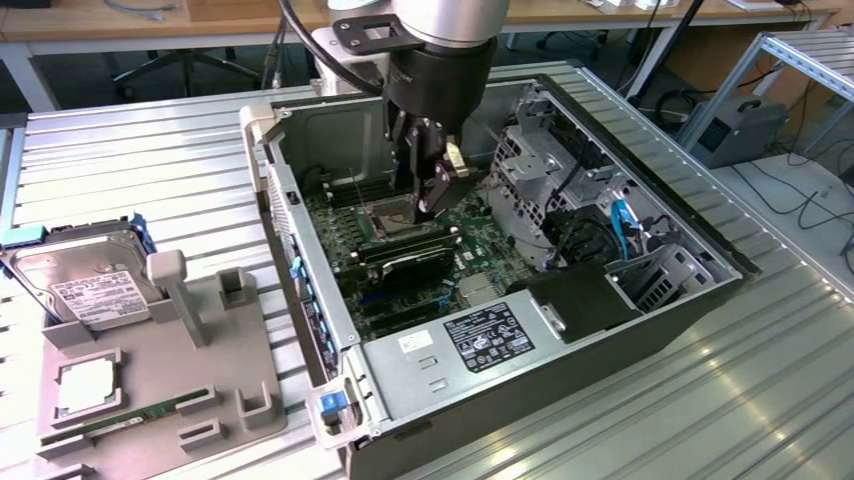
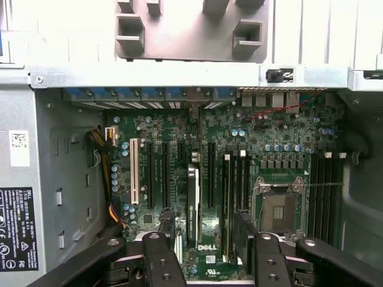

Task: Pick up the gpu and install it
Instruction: 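Insert the gpu into the slot, then press down on the gpu until it lock into place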

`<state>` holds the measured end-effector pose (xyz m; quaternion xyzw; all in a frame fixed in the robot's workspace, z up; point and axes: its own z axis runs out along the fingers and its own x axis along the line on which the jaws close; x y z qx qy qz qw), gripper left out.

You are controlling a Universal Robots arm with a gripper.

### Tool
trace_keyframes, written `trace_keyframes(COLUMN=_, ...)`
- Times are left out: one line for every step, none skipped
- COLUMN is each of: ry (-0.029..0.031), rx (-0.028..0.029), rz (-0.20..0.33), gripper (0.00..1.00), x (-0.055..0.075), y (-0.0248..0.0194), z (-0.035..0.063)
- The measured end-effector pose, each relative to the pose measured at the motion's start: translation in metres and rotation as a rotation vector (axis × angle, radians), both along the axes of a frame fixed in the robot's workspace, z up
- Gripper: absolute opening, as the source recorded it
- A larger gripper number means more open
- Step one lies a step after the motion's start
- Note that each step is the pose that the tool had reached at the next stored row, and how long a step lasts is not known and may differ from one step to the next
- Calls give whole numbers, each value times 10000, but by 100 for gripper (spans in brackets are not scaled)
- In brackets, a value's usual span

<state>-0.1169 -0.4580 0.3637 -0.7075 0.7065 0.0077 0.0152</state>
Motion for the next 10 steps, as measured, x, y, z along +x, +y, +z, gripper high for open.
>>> trace_keyframes(ry=0, rx=1, rz=0, gripper=52, x=0, y=0, z=2)
trace_keyframes(ry=0, rx=0, rz=0, gripper=52, x=0, y=0, z=2)
trace_keyframes(ry=0, rx=1, rz=0, gripper=52, x=0, y=0, z=2)
trace_keyframes(ry=0, rx=1, rz=0, gripper=52, x=0, y=0, z=2)
trace_keyframes(ry=0, rx=0, rz=-1, gripper=52, x=0, y=0, z=2)
trace_keyframes(ry=0, rx=1, rz=-1, gripper=52, x=0, y=0, z=2)
trace_keyframes(ry=0, rx=0, rz=0, gripper=52, x=0, y=0, z=2)
trace_keyframes(ry=0, rx=1, rz=0, gripper=52, x=0, y=0, z=2)
trace_keyframes(ry=0, rx=0, rz=0, gripper=52, x=0, y=0, z=2)
trace_keyframes(ry=0, rx=0, rz=0, gripper=52, x=0, y=0, z=2)
